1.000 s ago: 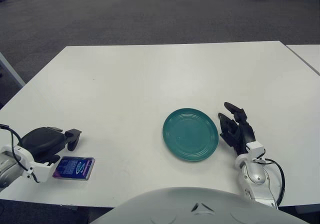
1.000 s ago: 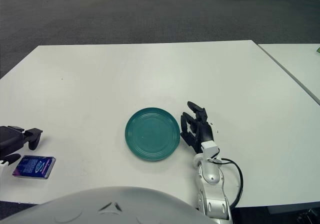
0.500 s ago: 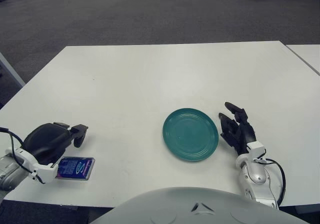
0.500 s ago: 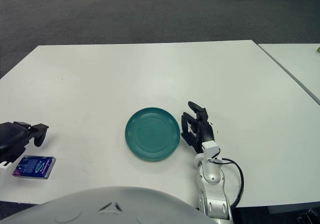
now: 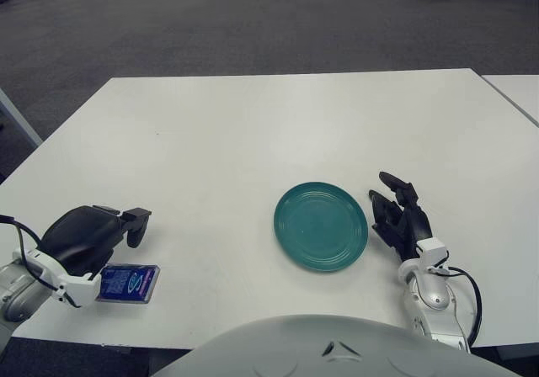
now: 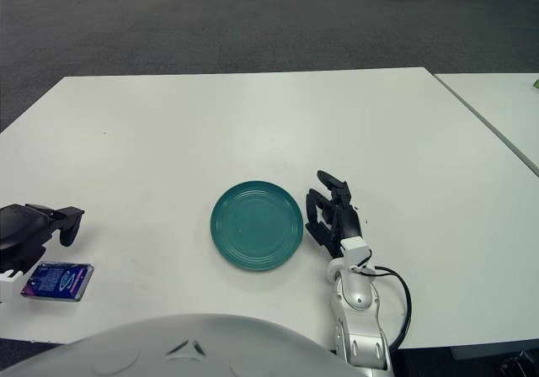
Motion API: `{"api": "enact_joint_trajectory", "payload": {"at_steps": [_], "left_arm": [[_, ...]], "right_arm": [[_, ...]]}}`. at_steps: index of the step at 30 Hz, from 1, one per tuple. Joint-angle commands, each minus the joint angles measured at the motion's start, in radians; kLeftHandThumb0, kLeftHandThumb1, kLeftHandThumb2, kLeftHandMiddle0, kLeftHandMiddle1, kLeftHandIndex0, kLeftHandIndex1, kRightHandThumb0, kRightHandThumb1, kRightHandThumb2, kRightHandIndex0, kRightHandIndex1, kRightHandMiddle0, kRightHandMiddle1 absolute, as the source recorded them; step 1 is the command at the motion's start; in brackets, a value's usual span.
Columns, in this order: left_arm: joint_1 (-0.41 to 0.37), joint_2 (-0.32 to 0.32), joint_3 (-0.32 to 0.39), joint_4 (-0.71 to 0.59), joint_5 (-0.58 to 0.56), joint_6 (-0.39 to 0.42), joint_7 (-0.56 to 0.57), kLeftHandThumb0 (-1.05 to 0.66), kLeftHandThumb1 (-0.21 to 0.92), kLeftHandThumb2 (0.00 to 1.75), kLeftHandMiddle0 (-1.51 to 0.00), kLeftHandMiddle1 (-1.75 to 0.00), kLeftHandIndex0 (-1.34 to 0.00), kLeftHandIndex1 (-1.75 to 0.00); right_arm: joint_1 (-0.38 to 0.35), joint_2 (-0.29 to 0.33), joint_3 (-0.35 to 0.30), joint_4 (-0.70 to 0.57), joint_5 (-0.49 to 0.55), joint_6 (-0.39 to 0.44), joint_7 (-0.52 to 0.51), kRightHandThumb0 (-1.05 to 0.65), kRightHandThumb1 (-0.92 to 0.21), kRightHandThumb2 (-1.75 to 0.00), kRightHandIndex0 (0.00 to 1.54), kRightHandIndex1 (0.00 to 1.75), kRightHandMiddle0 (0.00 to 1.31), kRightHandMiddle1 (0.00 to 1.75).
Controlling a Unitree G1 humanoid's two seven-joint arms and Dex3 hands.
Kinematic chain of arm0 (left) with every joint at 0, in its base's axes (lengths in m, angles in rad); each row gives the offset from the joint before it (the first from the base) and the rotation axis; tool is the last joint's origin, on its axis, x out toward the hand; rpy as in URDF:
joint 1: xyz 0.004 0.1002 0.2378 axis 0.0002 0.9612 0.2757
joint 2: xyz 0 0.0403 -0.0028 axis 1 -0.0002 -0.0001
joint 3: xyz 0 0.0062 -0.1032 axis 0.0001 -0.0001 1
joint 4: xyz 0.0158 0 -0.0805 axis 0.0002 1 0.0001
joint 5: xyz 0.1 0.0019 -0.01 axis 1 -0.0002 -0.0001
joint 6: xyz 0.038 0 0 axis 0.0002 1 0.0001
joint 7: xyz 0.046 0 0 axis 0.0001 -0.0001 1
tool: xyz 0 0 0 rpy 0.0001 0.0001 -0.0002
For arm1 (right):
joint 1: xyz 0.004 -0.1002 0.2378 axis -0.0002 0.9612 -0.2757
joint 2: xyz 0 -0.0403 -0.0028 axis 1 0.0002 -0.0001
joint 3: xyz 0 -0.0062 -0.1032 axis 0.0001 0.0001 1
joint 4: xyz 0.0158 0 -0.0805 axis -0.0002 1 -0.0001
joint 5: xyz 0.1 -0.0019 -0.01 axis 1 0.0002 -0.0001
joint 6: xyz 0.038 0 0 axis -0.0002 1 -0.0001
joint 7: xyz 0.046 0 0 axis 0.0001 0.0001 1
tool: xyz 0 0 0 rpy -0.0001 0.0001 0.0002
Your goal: Put the gum into the plate.
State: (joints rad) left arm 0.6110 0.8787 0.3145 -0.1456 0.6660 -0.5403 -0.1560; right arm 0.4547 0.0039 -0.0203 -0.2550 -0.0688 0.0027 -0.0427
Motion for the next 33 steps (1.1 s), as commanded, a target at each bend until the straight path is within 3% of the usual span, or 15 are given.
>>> {"api": "enact_joint_trajectory", "payload": {"at_steps": [1, 2, 4, 5, 6, 7, 9, 10, 13, 17, 27, 31, 33], "left_arm": [[0.004, 0.023, 0.012, -0.009, -0.032, 0.005, -0.049, -0.01, 0.09, 1.52, -0.81, -1.66, -0.61, -1.66], [0.006, 0.031, 0.011, -0.01, -0.036, 0.005, -0.066, -0.01, 0.13, 1.48, -0.78, -1.68, -0.6, -1.62], [0.002, 0.061, 0.004, 0.041, -0.041, -0.015, -0.083, -0.01, 0.31, 1.25, -0.63, -1.72, -0.51, -1.54], [-0.002, 0.079, 0.0, 0.08, -0.042, -0.031, -0.088, -0.18, 0.41, 1.12, -0.54, -1.72, -0.42, -1.54], [-0.006, 0.09, -0.003, 0.108, -0.044, -0.044, -0.09, -0.43, 0.59, 0.85, -0.41, -1.73, -0.28, -1.56], [-0.006, 0.097, -0.01, 0.113, -0.048, -0.04, -0.113, -0.64, 0.71, 0.66, -0.29, -1.58, -0.18, -1.48], [-0.003, 0.106, -0.024, 0.115, -0.054, -0.03, -0.151, -0.81, 0.81, 0.51, -0.15, -1.44, -0.09, -1.36], [0.0, 0.114, -0.028, 0.107, -0.062, -0.018, -0.18, -0.9, 0.85, 0.46, -0.1, -1.06, -0.06, -1.05], [0.006, 0.127, -0.03, 0.088, -0.066, 0.003, -0.228, -1.0, 0.9, 0.4, -0.08, -0.43, -0.02, -0.5], [0.027, 0.12, -0.023, 0.04, -0.04, 0.026, -0.254, -1.04, 0.92, 0.35, -0.05, -0.13, 0.0, -0.14], [0.058, 0.122, 0.008, 0.04, 0.0, 0.009, -0.23, -1.05, 0.92, 0.32, 0.0, 0.0, 0.0, 0.0], [0.094, 0.112, 0.036, 0.006, 0.001, 0.011, -0.237, -1.05, 0.92, 0.34, 0.0, 0.0, 0.0, 0.0], [0.161, 0.087, 0.099, -0.076, -0.018, 0.011, -0.259, -1.05, 0.92, 0.34, 0.0, 0.0, 0.0, 0.0]], "right_arm": [[0.031, -0.014, -0.022, 0.04, -0.006, 0.051, -0.008, -0.73, -0.92, -0.63, 0.28, 0.31, 0.0, 0.74], [0.032, -0.014, -0.023, 0.04, -0.005, 0.051, -0.007, -0.73, -0.92, -0.63, 0.28, 0.31, 0.0, 0.74], [0.033, -0.015, -0.024, 0.038, -0.005, 0.052, -0.006, -0.73, -0.92, -0.63, 0.29, 0.31, 0.0, 0.74], [0.033, -0.015, -0.024, 0.038, -0.005, 0.053, -0.006, -0.73, -0.92, -0.63, 0.29, 0.32, 0.0, 0.74], [0.033, -0.015, -0.024, 0.038, -0.005, 0.054, -0.006, -0.73, -0.92, -0.63, 0.29, 0.32, 0.0, 0.74], [0.033, -0.014, -0.024, 0.038, -0.005, 0.054, -0.006, -0.73, -0.92, -0.63, 0.29, 0.32, 0.0, 0.74], [0.034, -0.014, -0.024, 0.038, -0.004, 0.055, -0.006, -0.73, -0.92, -0.63, 0.29, 0.32, 0.0, 0.73], [0.034, -0.013, -0.024, 0.037, -0.004, 0.055, -0.006, -0.73, -0.92, -0.63, 0.29, 0.32, 0.0, 0.73], [0.035, -0.013, -0.024, 0.038, -0.005, 0.053, -0.006, -0.73, -0.92, -0.63, 0.28, 0.32, 0.0, 0.73], [0.035, -0.014, -0.024, 0.04, -0.006, 0.051, -0.006, -0.73, -0.92, -0.63, 0.28, 0.32, 0.0, 0.72], [0.043, -0.016, -0.025, 0.03, -0.005, 0.058, -0.002, -0.73, -0.92, -0.64, 0.27, 0.31, 0.0, 0.73], [0.046, -0.016, -0.027, 0.026, -0.002, 0.061, 0.0, -0.74, -0.92, -0.65, 0.27, 0.31, 0.0, 0.73], [0.046, -0.016, -0.028, 0.025, -0.001, 0.064, 0.0, -0.74, -0.92, -0.64, 0.27, 0.31, 0.0, 0.73]]}}
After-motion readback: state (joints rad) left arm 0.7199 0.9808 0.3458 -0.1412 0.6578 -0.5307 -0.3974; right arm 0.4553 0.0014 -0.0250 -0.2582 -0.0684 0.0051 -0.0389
